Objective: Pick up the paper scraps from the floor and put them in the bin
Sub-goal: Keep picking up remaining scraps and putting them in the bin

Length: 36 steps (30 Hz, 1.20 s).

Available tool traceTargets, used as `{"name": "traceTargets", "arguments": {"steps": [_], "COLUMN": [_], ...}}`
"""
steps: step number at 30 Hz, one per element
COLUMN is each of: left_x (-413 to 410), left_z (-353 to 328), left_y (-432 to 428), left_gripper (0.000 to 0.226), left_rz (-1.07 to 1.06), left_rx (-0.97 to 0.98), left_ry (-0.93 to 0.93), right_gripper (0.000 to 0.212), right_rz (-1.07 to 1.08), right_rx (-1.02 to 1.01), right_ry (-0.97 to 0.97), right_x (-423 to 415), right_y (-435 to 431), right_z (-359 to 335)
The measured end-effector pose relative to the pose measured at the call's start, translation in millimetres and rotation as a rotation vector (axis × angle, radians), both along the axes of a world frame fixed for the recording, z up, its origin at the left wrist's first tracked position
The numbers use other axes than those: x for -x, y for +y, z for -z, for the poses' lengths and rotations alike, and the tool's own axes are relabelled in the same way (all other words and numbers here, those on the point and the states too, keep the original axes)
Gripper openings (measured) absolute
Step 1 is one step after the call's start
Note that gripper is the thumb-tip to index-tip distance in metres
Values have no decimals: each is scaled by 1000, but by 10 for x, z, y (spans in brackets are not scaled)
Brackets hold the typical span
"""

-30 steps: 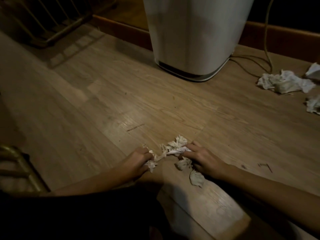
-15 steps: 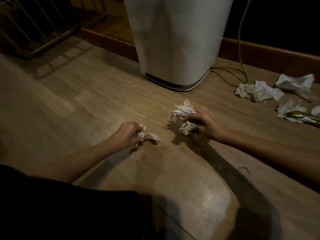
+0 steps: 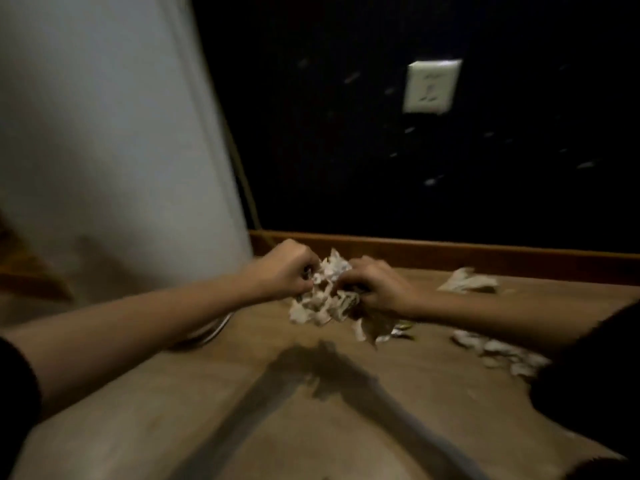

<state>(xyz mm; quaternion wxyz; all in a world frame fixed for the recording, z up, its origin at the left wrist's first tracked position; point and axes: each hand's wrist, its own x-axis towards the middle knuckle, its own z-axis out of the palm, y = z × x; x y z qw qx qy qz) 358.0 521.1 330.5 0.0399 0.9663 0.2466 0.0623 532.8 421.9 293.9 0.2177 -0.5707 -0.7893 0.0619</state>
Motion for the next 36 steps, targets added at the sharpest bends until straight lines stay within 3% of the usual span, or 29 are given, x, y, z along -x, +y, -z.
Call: {"name": "traceTargets", "arguments": {"steps": [6, 11, 15, 17, 23, 27, 29, 31, 34, 36], "left_x": [-2166, -3990, -4878, -5166, -5874, -6183, -6225, -6126, -5796, -5570], "left_z": [-172, -536, -548, -519, -498, -465, -378, -298, -198, -50], "left_y": [-223, -938, -1578, -1881, -2759, -3121, -3223, -3345, -3599, -3783], "left_gripper": [12, 9, 22, 31, 6, 29, 33, 31, 20, 16], "left_rz": [118, 245, 381, 446, 592, 619, 562, 594, 834, 992], "left_rx": [-37, 60, 79, 95, 217, 223, 218, 247, 225, 258], "left_ry": [35, -96, -241, -282, -362, -238, -280, -459, -736, -773], "right_gripper": [17, 30, 31, 29, 31, 30, 28, 25, 18, 16], "right_rz": [436, 768, 884, 969, 1328, 1389, 1400, 1411, 1440, 1550], "right_rx": [-100, -222, -247, -236, -384, -132, -72, -231, -559, -606], "right_ry": [163, 109, 93, 146, 275, 314, 329, 329, 323, 341], "right_x": [-1727, -3290, -4006, -4197, -4683, -4824, -4764, -4634, -4290, -4086], "right_y": [-723, -1627, -2211, -2450, -3195, -3585, -3718, -3855, -4171, -4453], "right_z": [39, -297, -509, -531, -487, -432, -469, -517, -413, -150]}}
